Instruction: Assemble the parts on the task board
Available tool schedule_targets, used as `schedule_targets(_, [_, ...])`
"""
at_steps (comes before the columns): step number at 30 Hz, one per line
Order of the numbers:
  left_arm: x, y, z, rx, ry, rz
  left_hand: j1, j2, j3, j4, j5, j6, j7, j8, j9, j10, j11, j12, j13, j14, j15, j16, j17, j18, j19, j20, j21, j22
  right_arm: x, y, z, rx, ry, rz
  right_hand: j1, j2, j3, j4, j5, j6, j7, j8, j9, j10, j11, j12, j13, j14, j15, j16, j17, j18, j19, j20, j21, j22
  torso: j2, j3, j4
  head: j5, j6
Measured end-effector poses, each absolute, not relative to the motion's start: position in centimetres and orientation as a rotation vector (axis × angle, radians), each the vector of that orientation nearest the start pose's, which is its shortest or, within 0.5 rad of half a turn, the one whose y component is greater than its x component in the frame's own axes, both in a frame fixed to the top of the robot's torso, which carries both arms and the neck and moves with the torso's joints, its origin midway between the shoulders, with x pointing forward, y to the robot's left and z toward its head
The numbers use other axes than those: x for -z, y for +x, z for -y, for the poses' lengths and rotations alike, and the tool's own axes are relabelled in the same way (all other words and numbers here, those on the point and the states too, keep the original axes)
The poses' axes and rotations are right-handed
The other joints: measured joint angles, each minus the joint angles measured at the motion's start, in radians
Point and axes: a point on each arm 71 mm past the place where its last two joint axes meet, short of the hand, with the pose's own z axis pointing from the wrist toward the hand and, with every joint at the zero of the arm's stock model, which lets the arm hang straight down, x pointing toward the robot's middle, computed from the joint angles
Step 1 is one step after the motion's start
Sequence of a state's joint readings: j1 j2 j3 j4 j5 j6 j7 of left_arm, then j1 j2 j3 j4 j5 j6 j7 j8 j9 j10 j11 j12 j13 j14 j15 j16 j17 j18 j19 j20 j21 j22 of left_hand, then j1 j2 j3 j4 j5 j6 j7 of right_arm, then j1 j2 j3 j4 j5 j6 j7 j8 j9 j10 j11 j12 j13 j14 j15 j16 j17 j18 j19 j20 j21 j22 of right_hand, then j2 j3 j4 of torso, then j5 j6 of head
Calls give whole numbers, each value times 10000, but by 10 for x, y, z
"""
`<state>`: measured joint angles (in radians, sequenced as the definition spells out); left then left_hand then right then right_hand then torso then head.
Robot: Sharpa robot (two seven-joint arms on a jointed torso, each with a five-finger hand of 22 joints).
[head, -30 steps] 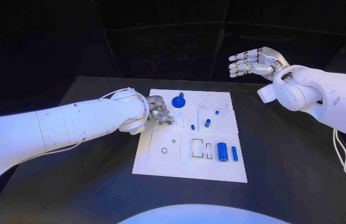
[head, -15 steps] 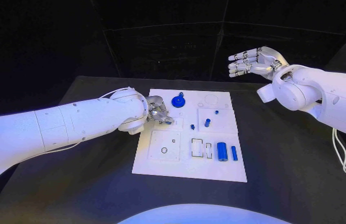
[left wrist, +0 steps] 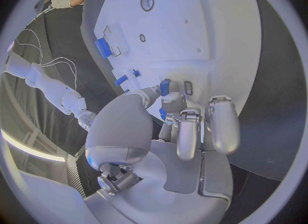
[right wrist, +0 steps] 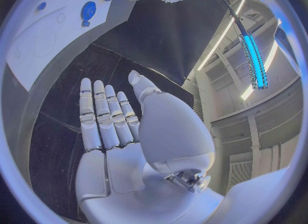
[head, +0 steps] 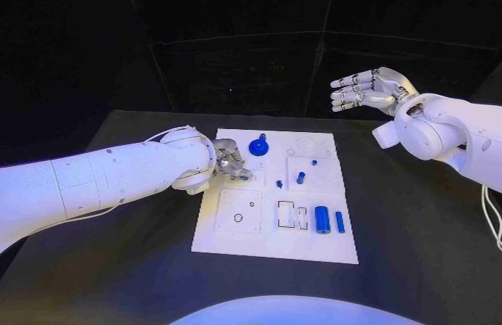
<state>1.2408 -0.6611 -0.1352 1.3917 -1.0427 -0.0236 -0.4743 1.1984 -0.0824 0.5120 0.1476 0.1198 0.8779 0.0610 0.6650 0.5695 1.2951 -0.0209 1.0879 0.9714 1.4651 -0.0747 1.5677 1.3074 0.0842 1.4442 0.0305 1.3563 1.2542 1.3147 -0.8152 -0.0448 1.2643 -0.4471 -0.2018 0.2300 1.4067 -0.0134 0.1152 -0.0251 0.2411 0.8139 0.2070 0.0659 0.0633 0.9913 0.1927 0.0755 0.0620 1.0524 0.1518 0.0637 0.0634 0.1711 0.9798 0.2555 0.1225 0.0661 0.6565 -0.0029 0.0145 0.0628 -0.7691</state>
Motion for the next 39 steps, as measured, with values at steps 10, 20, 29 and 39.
schedule_targets(10, [241,498,-160,4555,-1994,-22540,-361,-72,195,-56,49,163,-90,56,55,114,-75,64,47,16,-16,0,0,0,0,0,0,2,139,547,265,-12013,6778,-15513,-1,-4,0,0,0,0,0,0,0,1,1,0,0,0,0,0,0,0,0,0,0,0,0,4,-6,13,-32])
schedule_targets(20, [243,501,-158,4404,-1958,-22670,-798,-14,358,-219,49,320,-184,61,78,168,-96,119,110,1,-75,0,0,0,35,-35,0,53,139,547,265,-12020,6774,-15523,0,-4,0,0,0,0,0,0,0,1,1,0,0,0,0,0,0,0,0,0,1,1,0,7,-10,-18,-40])
schedule_targets(29, [244,502,-158,4352,-2000,-22703,-1582,-84,231,-382,-7,515,-265,59,78,238,-166,199,162,1,-74,0,0,0,35,-35,0,110,139,547,265,-12028,6769,-15531,0,-5,0,0,0,0,0,0,0,-37,39,0,0,0,0,0,0,0,0,0,1,1,-1,5,-10,-35,-26])
schedule_targets(39, [245,499,-163,4373,-2149,-22686,-2274,-570,-1663,656,0,640,-289,-77,19,254,-188,265,218,1,-147,0,0,0,68,-69,33,194,140,547,265,-12030,6768,-15551,-20,14,-42,-42,0,-103,-29,0,0,-36,39,0,0,-38,38,0,-8,-1,35,36,-94,1,-3,-5,2,-105,3])
